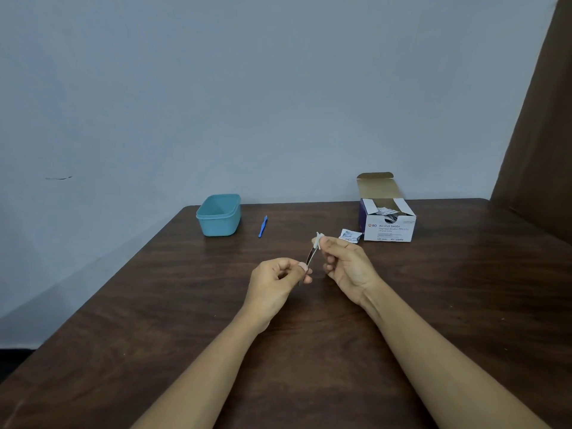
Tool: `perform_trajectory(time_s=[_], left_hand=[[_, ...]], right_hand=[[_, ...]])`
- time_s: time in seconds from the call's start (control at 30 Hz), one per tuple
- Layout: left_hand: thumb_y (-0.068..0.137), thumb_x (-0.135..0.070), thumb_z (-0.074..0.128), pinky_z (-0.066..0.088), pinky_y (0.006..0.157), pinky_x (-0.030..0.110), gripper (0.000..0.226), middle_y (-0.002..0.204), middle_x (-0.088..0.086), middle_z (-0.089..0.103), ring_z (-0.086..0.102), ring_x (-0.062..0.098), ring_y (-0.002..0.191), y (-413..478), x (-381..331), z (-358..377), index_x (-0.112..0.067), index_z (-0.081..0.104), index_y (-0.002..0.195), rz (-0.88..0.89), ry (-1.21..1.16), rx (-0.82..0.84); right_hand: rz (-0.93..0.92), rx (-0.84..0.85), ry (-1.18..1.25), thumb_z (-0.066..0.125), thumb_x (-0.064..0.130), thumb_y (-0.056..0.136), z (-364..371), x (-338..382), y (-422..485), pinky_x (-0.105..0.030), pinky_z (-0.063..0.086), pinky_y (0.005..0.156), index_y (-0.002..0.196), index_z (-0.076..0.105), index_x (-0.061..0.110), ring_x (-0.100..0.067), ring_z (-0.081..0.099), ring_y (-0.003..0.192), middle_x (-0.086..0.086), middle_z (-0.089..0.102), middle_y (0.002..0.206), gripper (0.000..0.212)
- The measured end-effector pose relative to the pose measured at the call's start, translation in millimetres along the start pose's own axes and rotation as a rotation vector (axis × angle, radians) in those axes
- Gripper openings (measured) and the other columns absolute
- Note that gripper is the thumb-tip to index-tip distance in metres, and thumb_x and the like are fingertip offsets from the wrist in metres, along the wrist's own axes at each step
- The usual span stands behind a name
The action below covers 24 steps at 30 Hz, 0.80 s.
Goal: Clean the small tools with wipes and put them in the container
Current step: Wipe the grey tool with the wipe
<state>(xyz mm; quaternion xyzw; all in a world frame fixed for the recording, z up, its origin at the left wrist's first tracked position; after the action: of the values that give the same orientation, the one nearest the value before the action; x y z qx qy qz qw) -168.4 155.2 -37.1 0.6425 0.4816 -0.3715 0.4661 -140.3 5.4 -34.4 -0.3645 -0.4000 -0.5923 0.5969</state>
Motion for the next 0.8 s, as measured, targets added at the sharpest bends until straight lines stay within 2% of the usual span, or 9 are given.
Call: perform_trajectory(time_s=[0.17,0.3,0.4,0.6,0.7,0.8], left_hand=[[0.093,-0.025,0.061,0.049,0.088,0.023,0.017,0.079,-0.007,0.075,0.068,0.004,0.088,-0.1,-0.1,0.7,-0.023,0.075,0.085,0.004,-0.009,0.001],[0.094,-0.022,0.060,0.046,0.080,0.015,0.018,0.078,-0.005,0.075,0.068,0.005,0.086,-0.4,-1.1,-0.2,-0.020,0.075,0.086,0.013,-0.012,-0.007],[0.093,-0.019,0.059,0.047,0.082,0.017,0.019,0.078,-0.005,0.075,0.068,0.007,0.086,-0.4,-1.0,-0.2,-0.019,0.075,0.084,0.000,-0.009,-0.009],[0.093,-0.022,0.060,0.042,0.079,0.013,0.020,0.080,-0.008,0.075,0.067,0.002,0.089,-0.1,-2.8,-0.6,-0.017,0.076,0.082,-0.018,-0.009,-0.029],[0.093,-0.025,0.060,0.043,0.081,0.016,0.021,0.081,-0.008,0.075,0.067,0.003,0.090,-1.0,-4.4,0.3,-0.024,0.074,0.077,-0.018,-0.030,-0.026],[0.092,-0.029,0.062,0.045,0.084,0.017,0.018,0.082,-0.010,0.075,0.066,-0.001,0.090,-1.6,-5.0,1.2,-0.022,0.076,0.083,-0.026,-0.012,-0.005]], right_hand=[[-0.011,-0.021,-0.009,0.067,0.007,0.084,2.2,2.3,-2.4,-0.018,0.029,0.056,0.076,0.064,0.013,-0.003,0.034,0.055,0.014,0.062,0.058,0.010],[-0.006,-0.033,-0.026,0.068,0.013,0.084,3.0,1.9,-3.3,-0.019,0.031,0.057,0.077,0.066,0.015,-0.003,0.036,0.055,0.014,0.062,0.058,0.008],[0.007,-0.018,-0.038,0.066,0.014,0.087,2.8,1.2,-3.0,-0.020,0.031,0.057,0.079,0.068,0.015,-0.004,0.036,0.056,0.013,0.062,0.059,0.008],[-0.023,-0.028,-0.085,0.071,0.008,0.081,5.7,1.5,-4.1,-0.020,0.029,0.057,0.068,0.073,0.016,-0.003,0.042,0.054,0.007,0.069,0.072,0.015],[-0.037,-0.066,-0.064,0.074,0.013,0.078,5.5,0.5,-3.9,-0.021,0.028,0.058,0.062,0.073,0.017,-0.003,0.038,0.055,0.010,0.068,0.069,0.016],[-0.029,-0.117,-0.015,0.073,0.017,0.080,3.1,0.8,-3.6,-0.020,0.030,0.057,0.069,0.072,0.016,-0.003,0.039,0.052,0.014,0.062,0.061,0.011]])
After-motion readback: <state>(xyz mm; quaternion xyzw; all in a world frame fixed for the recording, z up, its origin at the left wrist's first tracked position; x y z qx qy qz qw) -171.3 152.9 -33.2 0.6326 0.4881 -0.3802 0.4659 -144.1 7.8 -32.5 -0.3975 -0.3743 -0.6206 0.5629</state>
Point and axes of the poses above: each hand's wrist, its own y-axis towards the middle knuckle, its own z-axis out of the palm, x = y × z, the point moved 3 cm from there along y, towards the middle knuckle
